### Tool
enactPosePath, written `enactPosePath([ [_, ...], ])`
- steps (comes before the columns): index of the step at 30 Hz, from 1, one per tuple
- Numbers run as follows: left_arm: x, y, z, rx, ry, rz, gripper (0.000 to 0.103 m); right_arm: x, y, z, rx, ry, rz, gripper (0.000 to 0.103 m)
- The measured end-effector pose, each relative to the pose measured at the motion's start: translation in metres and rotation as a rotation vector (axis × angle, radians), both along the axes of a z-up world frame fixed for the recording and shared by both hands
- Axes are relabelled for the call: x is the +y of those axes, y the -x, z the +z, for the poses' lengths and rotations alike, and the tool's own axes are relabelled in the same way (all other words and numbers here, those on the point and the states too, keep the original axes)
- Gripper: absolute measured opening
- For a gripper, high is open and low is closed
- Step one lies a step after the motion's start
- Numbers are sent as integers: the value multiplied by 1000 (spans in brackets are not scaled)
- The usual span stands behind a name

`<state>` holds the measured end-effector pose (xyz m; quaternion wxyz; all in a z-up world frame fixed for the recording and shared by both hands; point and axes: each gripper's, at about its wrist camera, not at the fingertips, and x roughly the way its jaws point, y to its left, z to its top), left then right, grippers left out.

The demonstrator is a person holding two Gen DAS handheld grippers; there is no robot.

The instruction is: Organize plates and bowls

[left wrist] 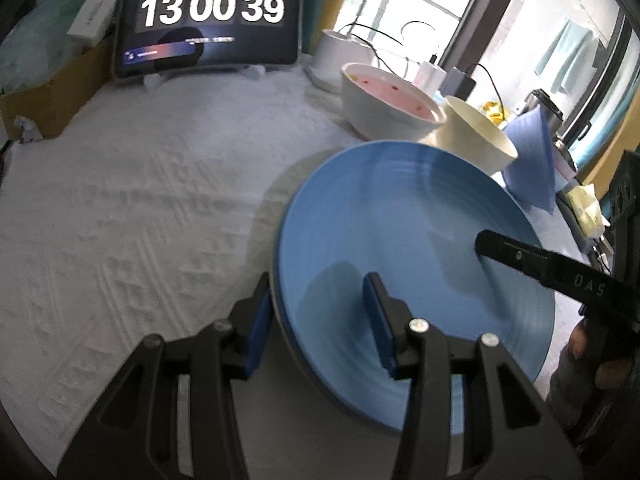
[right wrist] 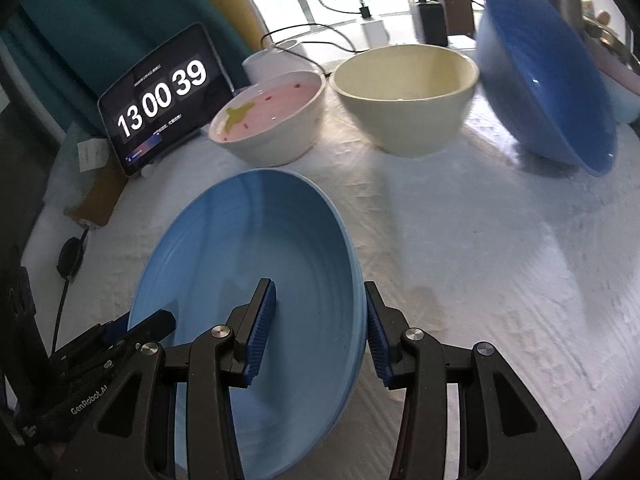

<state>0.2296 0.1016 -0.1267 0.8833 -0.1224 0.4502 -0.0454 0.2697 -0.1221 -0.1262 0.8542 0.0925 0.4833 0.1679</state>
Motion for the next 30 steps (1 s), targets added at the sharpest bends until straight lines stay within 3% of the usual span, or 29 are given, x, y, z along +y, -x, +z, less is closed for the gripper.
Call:
enactPosePath([
  [11,9,-1,1,-4,-15,8,46,19,-12,-5,28,-5,17,51],
  [30,-1,10,20,-64,-69,74,48,-4,-4,1,13,-9,-4,51],
])
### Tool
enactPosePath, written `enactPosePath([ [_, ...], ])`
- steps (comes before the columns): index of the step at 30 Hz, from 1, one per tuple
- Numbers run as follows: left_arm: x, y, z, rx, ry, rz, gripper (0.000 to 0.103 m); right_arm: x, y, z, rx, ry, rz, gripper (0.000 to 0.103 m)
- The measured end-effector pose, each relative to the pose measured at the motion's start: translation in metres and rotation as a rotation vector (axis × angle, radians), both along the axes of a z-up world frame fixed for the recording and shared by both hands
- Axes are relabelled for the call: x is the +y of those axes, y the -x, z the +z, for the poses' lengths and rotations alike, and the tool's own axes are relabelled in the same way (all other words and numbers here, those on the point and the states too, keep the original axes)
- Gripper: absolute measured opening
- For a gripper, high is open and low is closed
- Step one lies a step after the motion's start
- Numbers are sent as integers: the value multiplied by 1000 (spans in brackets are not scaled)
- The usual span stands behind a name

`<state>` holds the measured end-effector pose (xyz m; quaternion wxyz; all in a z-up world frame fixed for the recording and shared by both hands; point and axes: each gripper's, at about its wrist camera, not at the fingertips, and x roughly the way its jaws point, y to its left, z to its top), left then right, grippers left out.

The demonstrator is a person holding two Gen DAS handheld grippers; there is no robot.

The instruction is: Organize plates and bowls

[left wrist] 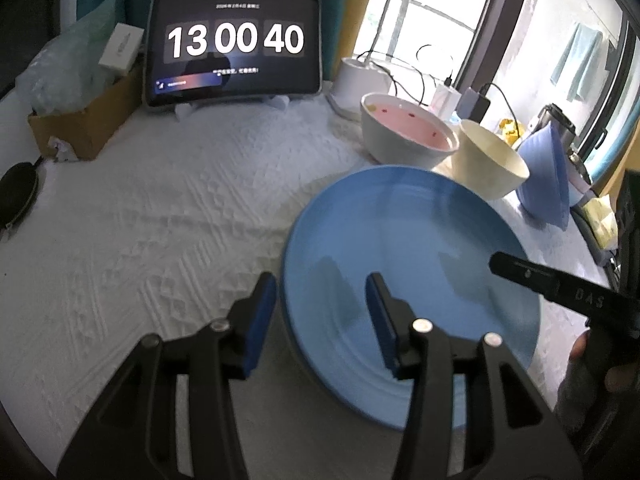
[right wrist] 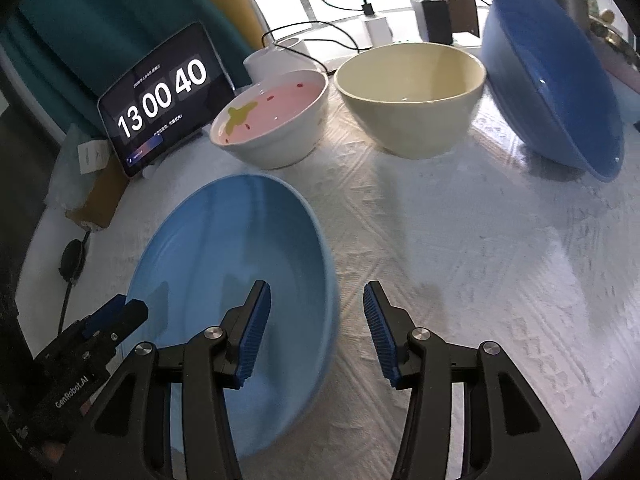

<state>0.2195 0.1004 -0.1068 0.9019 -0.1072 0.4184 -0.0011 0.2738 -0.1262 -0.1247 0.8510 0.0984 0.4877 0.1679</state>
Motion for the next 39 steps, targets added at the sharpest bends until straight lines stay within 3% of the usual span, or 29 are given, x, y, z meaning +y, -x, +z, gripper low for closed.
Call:
enactPosePath([
  [20,-55,13,17,-40,-41,-75,48,-47,26,12,-46,-62,-25,51],
  [39,-120,16,25,-46,-95,-157,48,-122,47,9,-65,-103,-132,51],
])
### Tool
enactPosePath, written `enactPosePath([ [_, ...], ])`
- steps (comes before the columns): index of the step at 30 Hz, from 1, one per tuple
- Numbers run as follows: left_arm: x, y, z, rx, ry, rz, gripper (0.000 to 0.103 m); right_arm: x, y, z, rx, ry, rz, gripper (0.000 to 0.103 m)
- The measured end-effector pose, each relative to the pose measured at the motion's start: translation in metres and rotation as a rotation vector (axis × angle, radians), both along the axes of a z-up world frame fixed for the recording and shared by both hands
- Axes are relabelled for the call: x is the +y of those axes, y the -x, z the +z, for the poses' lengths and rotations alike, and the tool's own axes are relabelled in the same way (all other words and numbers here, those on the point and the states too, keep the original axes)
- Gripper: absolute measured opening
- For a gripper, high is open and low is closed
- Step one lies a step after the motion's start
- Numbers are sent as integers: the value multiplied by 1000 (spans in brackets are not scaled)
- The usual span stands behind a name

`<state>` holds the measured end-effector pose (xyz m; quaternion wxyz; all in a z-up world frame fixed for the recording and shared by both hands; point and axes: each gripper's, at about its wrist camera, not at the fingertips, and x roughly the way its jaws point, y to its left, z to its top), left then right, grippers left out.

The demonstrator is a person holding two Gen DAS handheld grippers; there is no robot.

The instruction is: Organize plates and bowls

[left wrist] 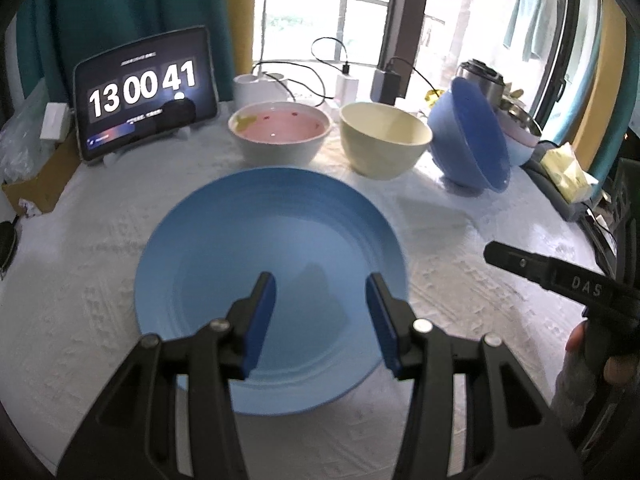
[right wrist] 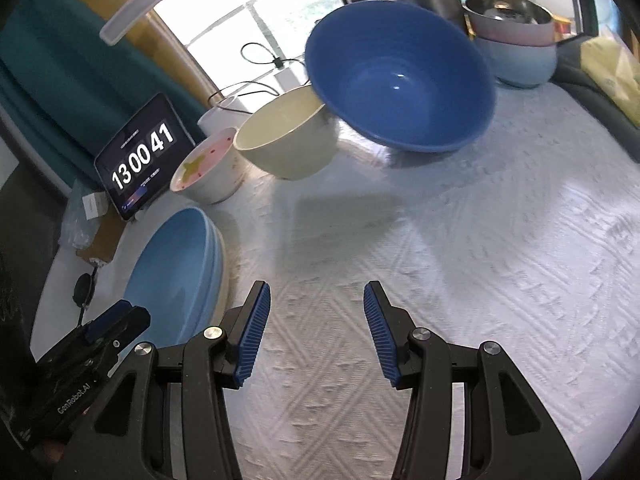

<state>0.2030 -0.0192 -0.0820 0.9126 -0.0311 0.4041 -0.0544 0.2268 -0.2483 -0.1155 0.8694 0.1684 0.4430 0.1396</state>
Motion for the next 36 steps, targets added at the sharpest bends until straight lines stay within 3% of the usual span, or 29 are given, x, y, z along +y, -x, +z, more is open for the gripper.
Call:
enactPosePath([
  [29,-94,-35,2,-10,-63,-94,48,-89,-8,-13,2,-30,-78,51],
  [36,-113,-48,5,-58,-87,-132,48,-106,-21,-13,-5,-31,-89,51],
])
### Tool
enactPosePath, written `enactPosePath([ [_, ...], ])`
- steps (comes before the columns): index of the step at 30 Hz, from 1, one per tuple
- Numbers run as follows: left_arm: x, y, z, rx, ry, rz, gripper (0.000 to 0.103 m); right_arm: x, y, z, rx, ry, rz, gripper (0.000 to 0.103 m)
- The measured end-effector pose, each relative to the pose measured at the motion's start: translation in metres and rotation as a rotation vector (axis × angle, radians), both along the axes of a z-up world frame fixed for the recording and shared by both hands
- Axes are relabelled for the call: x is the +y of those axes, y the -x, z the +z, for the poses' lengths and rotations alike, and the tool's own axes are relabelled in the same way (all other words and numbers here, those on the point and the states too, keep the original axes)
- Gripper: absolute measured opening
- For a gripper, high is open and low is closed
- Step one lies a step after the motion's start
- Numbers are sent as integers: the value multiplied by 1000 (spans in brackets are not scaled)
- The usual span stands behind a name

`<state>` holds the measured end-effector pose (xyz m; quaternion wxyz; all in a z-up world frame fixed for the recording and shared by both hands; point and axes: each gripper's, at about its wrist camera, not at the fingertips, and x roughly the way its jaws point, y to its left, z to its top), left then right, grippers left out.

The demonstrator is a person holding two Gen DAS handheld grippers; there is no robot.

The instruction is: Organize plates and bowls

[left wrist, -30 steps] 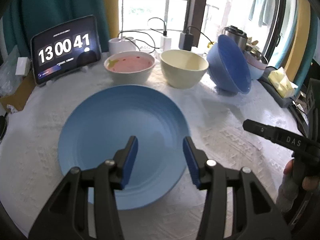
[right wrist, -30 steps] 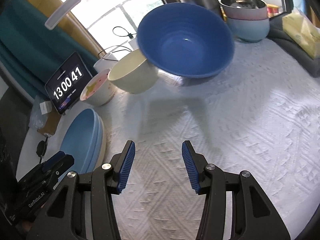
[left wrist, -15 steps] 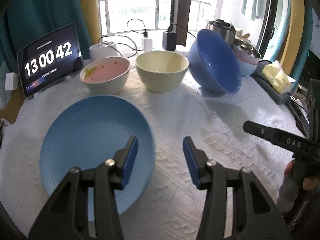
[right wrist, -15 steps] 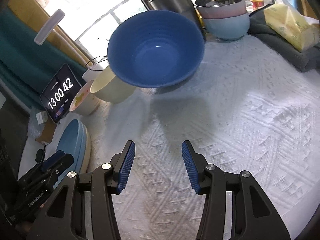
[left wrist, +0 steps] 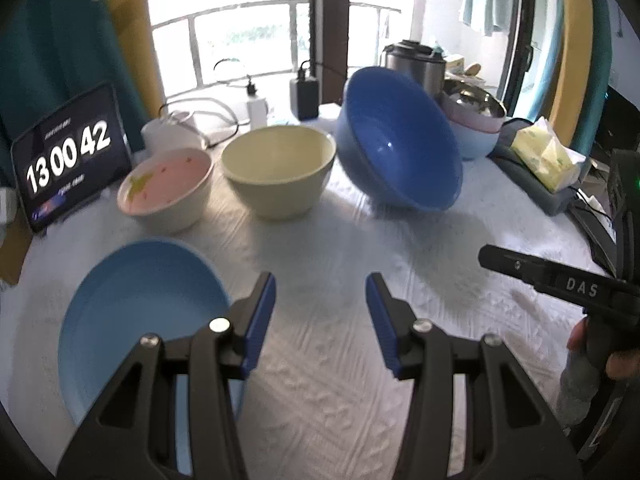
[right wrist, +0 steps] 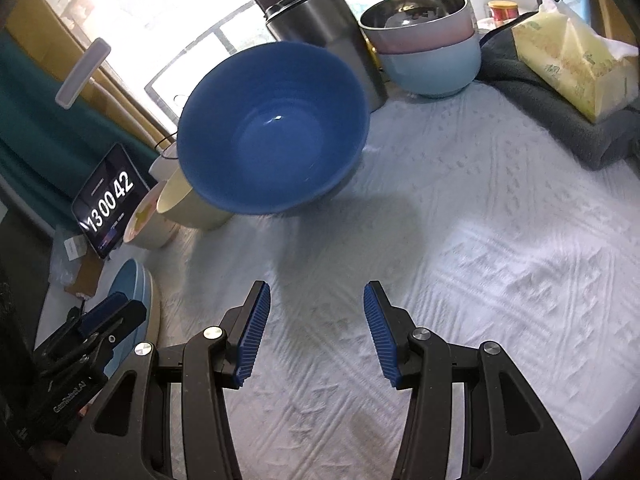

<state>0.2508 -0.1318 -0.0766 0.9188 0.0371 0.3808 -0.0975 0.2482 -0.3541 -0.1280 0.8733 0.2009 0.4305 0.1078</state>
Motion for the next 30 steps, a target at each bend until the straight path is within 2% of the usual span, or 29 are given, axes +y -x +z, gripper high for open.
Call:
enactPosePath([
  [15,-26,-37,2,-86,-1,-23,48,-18,-30,3,-28,30,-20,51],
  [24,-35,-53,-2,-115,75,-78,48,-27,-58,1,-57,16,-58,51],
  [30,-38,-61,-4,-127,83,-93,48,-29,-73,-4,-60,-16,-68,51],
])
